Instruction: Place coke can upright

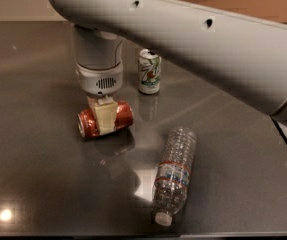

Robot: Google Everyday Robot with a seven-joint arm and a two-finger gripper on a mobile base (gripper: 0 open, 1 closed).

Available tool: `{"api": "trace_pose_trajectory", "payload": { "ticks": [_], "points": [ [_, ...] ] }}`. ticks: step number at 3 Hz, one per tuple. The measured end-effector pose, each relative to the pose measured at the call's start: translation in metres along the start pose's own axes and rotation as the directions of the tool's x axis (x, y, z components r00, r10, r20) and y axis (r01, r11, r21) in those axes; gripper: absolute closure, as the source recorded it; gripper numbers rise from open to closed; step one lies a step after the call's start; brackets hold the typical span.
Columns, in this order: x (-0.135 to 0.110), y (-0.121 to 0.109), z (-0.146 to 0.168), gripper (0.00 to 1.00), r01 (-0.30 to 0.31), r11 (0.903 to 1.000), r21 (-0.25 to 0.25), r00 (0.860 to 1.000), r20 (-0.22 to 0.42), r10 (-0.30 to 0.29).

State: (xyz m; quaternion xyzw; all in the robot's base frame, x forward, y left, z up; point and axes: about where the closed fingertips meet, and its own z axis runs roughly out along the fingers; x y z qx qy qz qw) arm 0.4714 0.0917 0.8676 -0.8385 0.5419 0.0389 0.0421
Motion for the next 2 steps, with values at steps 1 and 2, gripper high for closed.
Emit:
{"api": "trace_pose_trajectory", "payload": {
  "ticks": [1, 2],
  "points": [
    [-0.001, 0.0, -0.028, 1.0, -0.024, 0.9992, 0.033, 0.991, 0.134, 0.02],
    [0.009, -0.002, -0.053, 1.0, -0.079, 0.9951, 0.059, 0.954, 0.292, 0.059]
  ]
}}
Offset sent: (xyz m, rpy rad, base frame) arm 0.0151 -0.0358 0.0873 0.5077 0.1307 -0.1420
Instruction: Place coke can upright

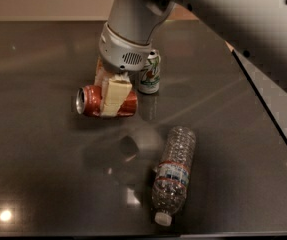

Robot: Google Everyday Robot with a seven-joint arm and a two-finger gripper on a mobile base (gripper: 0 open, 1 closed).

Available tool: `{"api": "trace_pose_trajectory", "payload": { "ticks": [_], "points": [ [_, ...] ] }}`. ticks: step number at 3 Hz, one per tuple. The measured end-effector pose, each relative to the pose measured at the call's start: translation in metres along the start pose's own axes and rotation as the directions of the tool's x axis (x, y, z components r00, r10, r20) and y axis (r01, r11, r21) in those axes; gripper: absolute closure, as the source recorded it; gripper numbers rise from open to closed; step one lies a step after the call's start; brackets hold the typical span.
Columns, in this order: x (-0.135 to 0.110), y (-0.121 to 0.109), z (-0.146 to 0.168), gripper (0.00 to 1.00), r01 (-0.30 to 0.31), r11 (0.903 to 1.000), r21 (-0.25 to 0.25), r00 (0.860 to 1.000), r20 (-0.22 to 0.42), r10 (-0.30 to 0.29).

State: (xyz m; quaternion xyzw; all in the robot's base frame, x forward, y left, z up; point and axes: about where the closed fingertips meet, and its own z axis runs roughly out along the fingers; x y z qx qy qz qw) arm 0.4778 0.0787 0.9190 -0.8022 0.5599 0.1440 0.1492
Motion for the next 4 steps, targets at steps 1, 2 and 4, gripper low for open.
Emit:
{"api": "trace_pose_trajectory", "payload": {
  "ticks": [1, 2, 4],
  "points": [
    [0.019, -0.007, -0.03, 1.0, -0.085, 0.9953, 0.046, 0.982, 0.172, 0.076],
    [0.045, -0.013, -0.054, 1.0, -0.172, 0.9818, 0.081, 0.936, 0.325, 0.137],
    [0.11, -0.016, -0.096, 1.0, -0.331, 0.9323, 0.146, 0.797, 0.573, 0.193]
  ]
}}
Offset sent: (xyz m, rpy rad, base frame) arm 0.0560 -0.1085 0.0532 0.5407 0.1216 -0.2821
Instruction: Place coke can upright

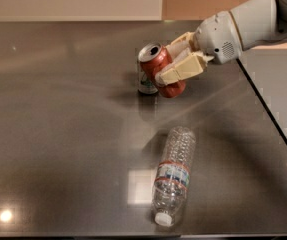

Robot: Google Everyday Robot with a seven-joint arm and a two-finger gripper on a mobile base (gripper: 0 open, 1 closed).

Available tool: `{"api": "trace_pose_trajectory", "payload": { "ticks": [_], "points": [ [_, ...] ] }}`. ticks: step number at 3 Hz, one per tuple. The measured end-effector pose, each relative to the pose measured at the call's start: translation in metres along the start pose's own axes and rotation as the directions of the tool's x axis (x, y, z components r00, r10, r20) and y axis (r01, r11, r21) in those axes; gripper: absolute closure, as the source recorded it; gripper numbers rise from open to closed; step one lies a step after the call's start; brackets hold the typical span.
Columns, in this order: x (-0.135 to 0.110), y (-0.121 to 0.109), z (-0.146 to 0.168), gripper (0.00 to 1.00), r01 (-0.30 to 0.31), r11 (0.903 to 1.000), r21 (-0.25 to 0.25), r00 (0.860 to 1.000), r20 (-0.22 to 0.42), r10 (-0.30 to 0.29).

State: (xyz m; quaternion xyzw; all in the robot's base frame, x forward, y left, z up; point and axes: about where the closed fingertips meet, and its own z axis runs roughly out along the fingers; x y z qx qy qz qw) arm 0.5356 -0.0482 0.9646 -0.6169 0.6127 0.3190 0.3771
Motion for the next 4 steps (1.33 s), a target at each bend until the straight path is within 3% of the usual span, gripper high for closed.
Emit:
{"api": "trace_pose_trajectory", "payload": {
  "ticks": [2, 4],
  "points": [
    [0.041, -0.012, -0.046, 1.0, -0.095, 0.9884, 0.118, 0.983, 0.169, 0.074],
    [0.082, -0.024, -0.06, 1.0, -0.202, 0.9638, 0.174, 0.938, 0.319, 0.139]
  ]
}}
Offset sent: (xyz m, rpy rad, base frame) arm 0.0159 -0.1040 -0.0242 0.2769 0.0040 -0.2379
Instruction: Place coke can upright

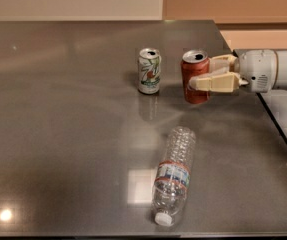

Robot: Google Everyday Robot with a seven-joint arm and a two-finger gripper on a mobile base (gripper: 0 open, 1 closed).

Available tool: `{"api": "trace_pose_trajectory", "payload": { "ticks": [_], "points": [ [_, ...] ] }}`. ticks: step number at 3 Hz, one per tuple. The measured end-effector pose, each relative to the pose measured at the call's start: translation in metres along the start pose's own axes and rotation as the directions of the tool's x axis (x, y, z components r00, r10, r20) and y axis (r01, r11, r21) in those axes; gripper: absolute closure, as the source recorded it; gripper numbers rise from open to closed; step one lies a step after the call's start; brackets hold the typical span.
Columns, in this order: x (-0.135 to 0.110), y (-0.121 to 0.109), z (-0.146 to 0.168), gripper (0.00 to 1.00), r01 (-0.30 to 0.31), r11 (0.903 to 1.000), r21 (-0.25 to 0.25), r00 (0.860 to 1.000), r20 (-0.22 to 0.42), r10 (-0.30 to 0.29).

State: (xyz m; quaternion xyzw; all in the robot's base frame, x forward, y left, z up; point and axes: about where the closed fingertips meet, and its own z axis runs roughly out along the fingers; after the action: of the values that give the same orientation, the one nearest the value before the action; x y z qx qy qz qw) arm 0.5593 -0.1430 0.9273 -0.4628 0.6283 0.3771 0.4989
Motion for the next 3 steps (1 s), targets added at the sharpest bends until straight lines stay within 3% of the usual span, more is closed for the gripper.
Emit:
{"api": "trace_pose_trajectory", "payload": {
  "ticks": [2, 3],
  "points": [
    [0.017, -0.014, -0.005, 1.0, -0.067, 0.9974, 0.025, 0.995, 0.075, 0.065],
    [0.025, -0.017, -0.005, 0.82, -0.09, 0.9958, 0.02, 0.992, 0.095, 0.087]
  ]
}}
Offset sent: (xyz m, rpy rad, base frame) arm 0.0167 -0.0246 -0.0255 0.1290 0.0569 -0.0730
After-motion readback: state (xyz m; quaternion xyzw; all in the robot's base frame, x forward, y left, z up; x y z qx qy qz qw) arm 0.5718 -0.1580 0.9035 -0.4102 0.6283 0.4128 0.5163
